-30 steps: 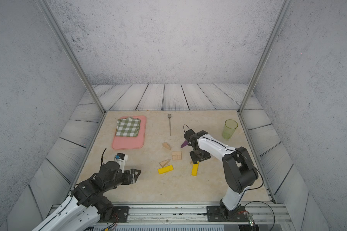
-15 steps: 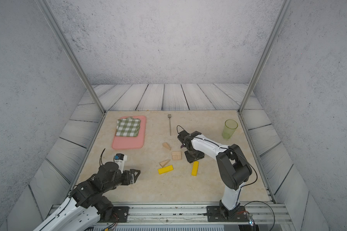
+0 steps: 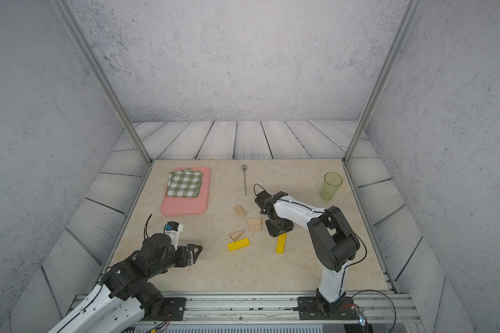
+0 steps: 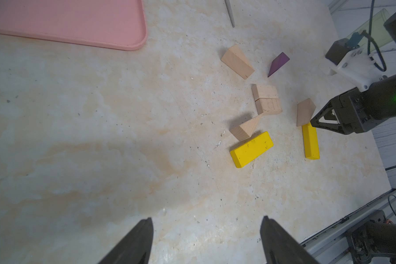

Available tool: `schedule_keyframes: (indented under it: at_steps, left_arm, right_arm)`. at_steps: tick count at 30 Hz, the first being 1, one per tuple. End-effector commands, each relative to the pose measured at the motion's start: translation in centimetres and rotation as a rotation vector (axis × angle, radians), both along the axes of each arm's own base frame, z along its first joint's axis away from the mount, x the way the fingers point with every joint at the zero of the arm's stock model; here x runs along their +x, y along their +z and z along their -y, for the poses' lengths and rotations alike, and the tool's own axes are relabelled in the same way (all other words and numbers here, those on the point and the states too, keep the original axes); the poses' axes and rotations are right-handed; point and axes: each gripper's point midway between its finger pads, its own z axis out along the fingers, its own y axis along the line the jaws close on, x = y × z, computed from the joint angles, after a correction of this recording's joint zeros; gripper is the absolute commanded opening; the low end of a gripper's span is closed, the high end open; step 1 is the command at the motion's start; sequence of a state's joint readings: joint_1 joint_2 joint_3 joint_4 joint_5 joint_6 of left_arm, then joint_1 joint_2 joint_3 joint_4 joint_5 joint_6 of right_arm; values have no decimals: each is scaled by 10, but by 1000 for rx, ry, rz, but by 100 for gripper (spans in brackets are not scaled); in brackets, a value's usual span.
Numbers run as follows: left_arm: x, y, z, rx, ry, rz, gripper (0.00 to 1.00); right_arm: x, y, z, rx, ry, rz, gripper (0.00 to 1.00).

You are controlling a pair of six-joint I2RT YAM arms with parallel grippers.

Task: Assemble a small pinwheel with building blocks
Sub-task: Assemble the building block at the center of the board.

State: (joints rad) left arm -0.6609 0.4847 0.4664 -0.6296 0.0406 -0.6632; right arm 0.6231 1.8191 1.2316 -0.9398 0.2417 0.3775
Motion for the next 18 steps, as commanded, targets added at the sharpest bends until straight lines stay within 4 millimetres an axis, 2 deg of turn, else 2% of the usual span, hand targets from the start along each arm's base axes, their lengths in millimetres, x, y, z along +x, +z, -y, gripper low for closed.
schedule_keyframes:
  at_steps: [1,10,18]
  left_arm:
    - [-1,-6,-4,11,17,-13,80]
    - [-1,-6,-5,13,20,-15,80]
    - [-1,-6,-4,13,18,-16,80]
  right_arm:
    - [10,-3,-8,-6,0,1,45]
    - [27,5,-17,-12,56,20,45]
    - [35,0,-19,-45,268,-8,50]
